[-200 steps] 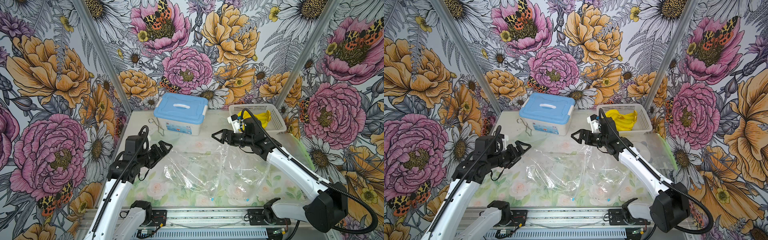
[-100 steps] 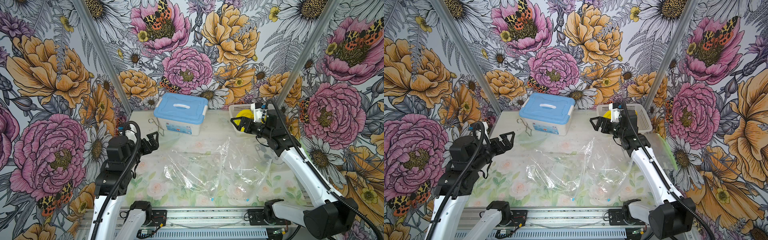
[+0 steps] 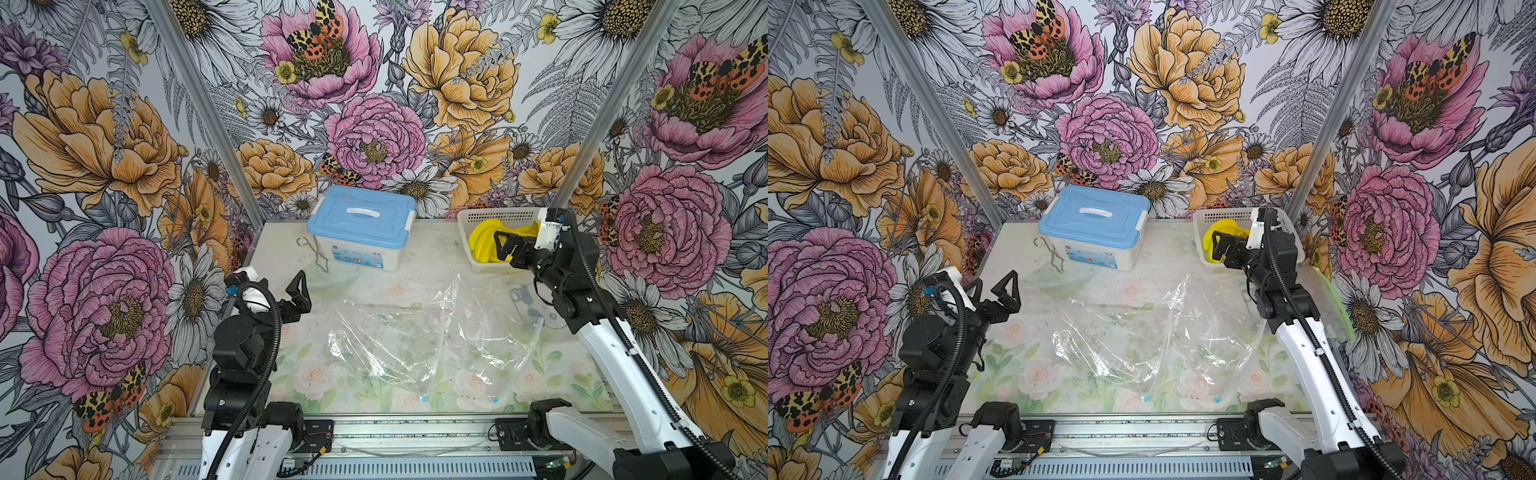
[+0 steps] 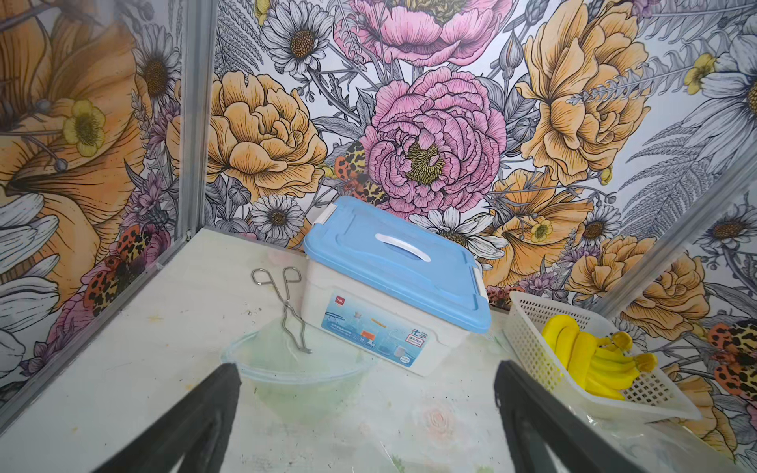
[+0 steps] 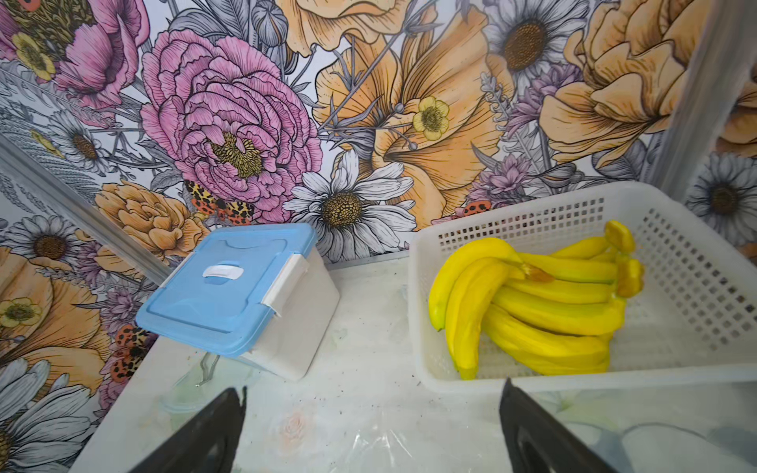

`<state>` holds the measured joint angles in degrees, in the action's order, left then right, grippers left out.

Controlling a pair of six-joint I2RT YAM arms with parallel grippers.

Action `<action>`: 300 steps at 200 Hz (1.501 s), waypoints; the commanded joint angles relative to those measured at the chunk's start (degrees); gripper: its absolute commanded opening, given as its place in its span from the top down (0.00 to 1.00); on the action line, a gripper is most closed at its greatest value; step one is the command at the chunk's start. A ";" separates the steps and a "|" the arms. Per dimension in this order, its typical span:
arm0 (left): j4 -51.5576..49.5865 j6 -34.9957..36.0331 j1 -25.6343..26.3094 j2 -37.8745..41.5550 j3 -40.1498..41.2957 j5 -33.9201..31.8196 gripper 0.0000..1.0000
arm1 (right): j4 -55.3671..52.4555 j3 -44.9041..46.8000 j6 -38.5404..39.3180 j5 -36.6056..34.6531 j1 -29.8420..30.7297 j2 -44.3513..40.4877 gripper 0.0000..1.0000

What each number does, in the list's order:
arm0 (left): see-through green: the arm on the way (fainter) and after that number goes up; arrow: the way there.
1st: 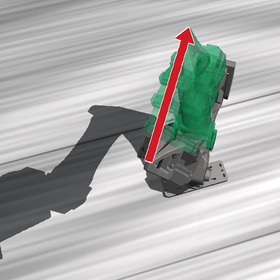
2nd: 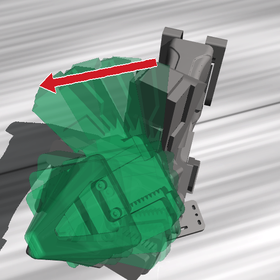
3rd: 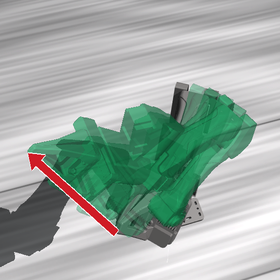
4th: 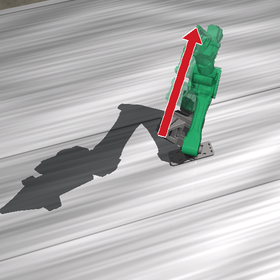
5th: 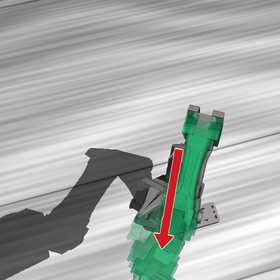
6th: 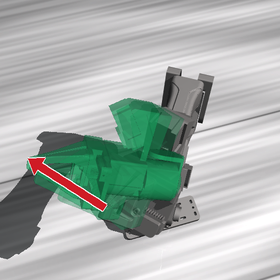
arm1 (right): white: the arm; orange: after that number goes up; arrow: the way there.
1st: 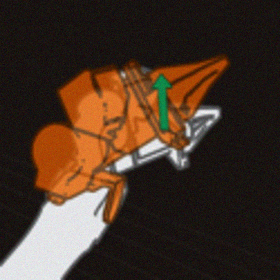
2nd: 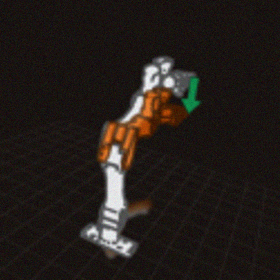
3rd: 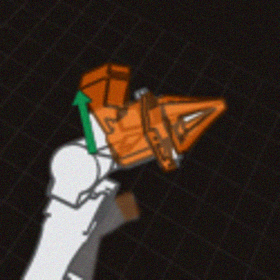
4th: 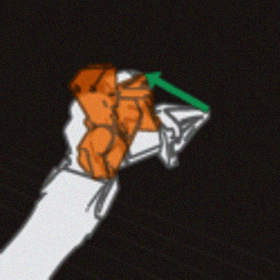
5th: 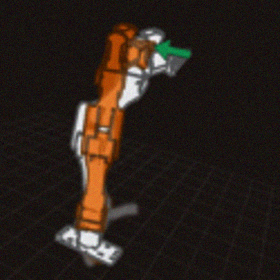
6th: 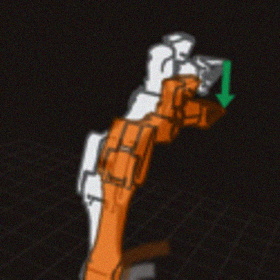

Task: Open the zip-top bag and take out the banana
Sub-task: Reset both arms

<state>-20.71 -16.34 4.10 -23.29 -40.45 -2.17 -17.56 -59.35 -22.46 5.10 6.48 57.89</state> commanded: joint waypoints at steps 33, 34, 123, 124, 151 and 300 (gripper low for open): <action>1.84 1.96 -0.41 3.26 2.72 -4.15 0.01 | 4.82 7.20 4.81 -10.32 -2.41 -6.66 0.01; 1.74 2.07 -0.41 3.34 2.73 -4.11 0.01 | 4.82 7.35 4.71 -10.35 -2.42 -6.78 0.01; -3.25 4.12 -0.48 7.80 5.74 -7.42 0.01 | 8.33 20.38 4.56 -15.94 -12.58 -11.94 0.00; -3.27 4.12 -0.49 7.81 5.78 -7.32 0.01 | 8.46 20.62 4.59 -15.97 -12.65 -11.93 0.01; -3.98 4.31 -0.57 8.09 6.59 -6.61 0.01 | 13.17 26.60 6.73 -16.93 -14.30 -12.47 0.01; -4.64 2.85 -0.48 5.16 7.90 -10.96 0.01 | 54.17 34.33 8.32 -11.91 -14.83 21.03 0.01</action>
<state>-25.28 -13.32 3.92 -16.75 -32.86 -9.91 29.34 -23.79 -15.44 -8.10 -8.34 76.49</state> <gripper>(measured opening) 0.985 0.995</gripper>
